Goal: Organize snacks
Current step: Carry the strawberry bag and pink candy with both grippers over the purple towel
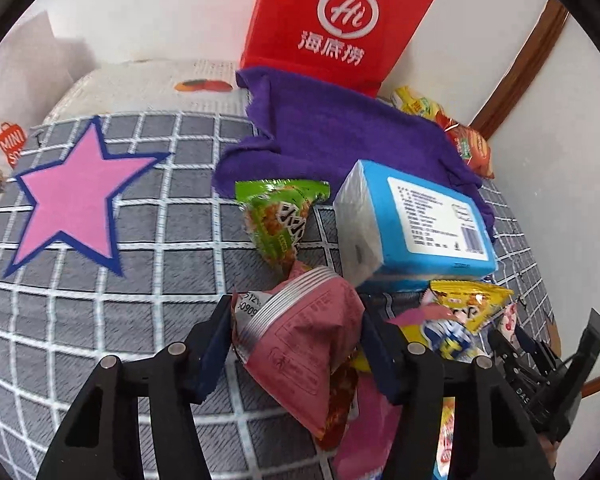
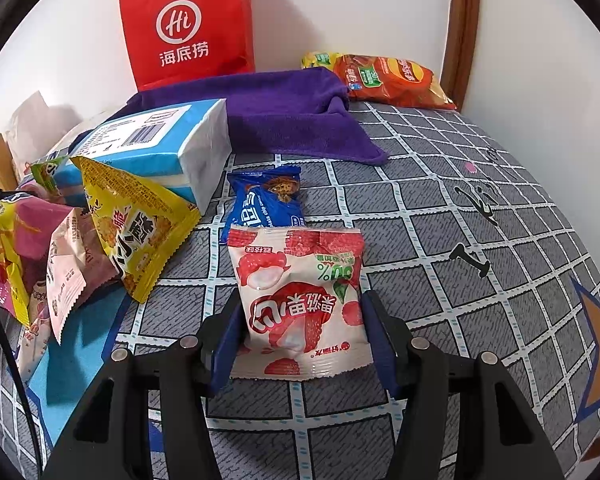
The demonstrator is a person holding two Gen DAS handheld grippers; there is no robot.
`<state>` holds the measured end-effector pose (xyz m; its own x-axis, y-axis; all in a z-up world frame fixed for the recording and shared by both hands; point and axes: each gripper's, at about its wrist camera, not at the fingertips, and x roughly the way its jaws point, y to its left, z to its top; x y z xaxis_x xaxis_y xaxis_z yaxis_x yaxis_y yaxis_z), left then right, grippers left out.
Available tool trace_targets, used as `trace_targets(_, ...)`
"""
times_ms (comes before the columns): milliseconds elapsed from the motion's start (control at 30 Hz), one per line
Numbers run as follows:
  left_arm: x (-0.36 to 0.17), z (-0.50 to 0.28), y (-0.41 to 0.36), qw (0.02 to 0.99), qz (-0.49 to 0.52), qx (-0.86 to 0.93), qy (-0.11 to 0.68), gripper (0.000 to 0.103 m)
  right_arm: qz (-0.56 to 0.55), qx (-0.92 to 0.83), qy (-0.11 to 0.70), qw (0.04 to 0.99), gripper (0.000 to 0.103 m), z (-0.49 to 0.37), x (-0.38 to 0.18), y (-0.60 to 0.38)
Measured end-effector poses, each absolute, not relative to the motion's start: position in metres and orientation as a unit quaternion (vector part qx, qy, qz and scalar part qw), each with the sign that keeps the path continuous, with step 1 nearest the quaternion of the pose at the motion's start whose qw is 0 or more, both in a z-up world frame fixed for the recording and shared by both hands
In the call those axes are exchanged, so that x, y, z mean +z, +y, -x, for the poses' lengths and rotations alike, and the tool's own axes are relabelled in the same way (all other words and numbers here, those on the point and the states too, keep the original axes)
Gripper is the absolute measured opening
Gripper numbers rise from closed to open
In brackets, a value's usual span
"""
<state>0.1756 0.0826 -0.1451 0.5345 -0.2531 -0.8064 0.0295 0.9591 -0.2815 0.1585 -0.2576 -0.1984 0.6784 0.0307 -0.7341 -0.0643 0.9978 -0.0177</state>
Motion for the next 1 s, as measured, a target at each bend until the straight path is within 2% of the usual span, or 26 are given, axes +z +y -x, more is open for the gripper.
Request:
trace_targets(200,-0.116,-0.164,0.093,0.880,0.106,-0.074,0.457,0.058,0.027,0.020,0.397,0.917,0.050,-0.150,-0.183,-0.254)
trace_targets(600,-0.051,-0.171,0.074,0.898,0.095,-0.105,0.416,0.058,0.026,0.063,0.340,0.938,0.049,-0.144,-0.091,-0.226)
trace_targets(1000,-0.002,-0.220,0.052,0.912,0.069,-0.122,0.384,0.058,0.014,0.075,0.299,0.951,0.050,-0.190,-0.003,-0.215)
